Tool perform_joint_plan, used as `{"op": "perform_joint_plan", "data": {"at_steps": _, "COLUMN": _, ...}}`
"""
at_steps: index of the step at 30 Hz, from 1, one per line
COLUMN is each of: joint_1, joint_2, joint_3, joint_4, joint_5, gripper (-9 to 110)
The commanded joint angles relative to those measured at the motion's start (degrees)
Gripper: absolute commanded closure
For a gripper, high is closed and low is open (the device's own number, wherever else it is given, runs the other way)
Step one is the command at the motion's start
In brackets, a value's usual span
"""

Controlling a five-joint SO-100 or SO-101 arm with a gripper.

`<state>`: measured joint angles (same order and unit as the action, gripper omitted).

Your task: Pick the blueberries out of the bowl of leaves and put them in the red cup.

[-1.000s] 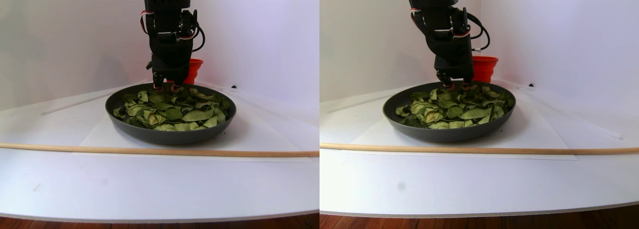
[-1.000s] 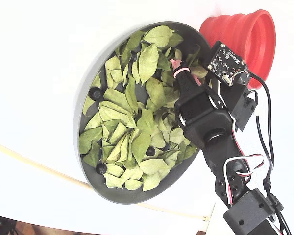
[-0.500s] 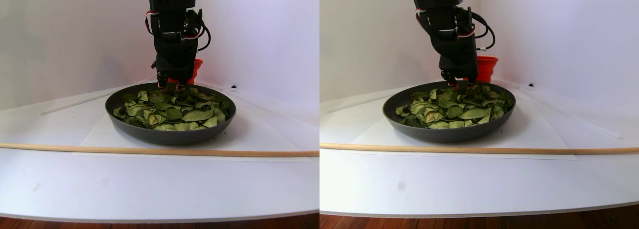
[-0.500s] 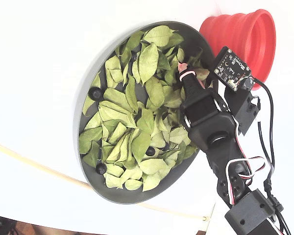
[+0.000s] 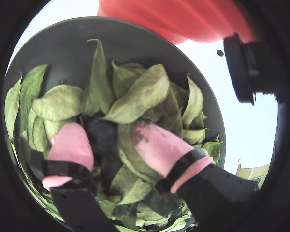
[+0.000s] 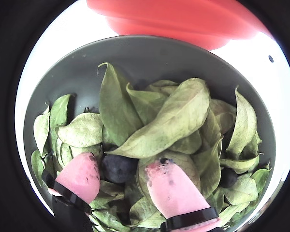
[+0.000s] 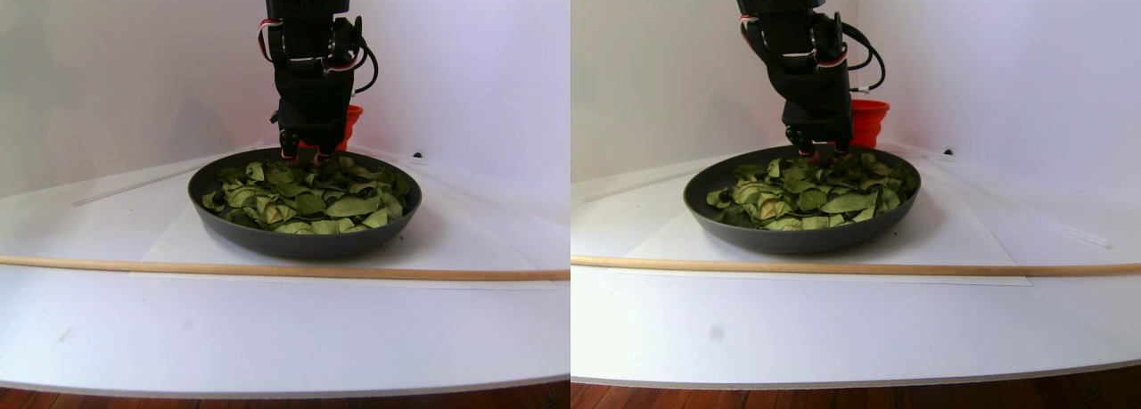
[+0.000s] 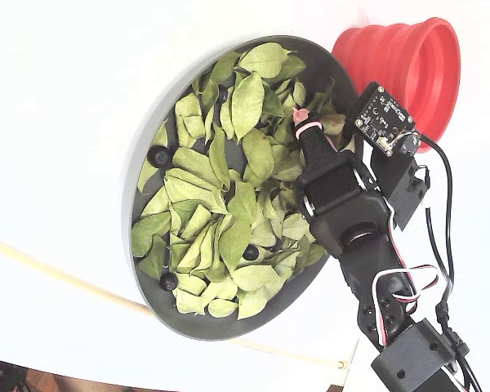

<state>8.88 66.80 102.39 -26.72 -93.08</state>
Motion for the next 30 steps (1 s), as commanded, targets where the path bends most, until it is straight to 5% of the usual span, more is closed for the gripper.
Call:
{"op": "perform_joint_plan", "data": {"at_steps": 1, "joint_1": -0.26, "joint_2": 3.52, "joint_3": -0.79, "joint_4": -1.05, "joint_5": 0.44, "gripper": 83}}
{"op": "perform_joint_plan", "data": {"at_steps": 30, "joint_1": -1.67, "joint_2": -2.02, "joint_3": -0.88, "joint_4": -3.96, "joint_5": 1.85, "gripper": 87}}
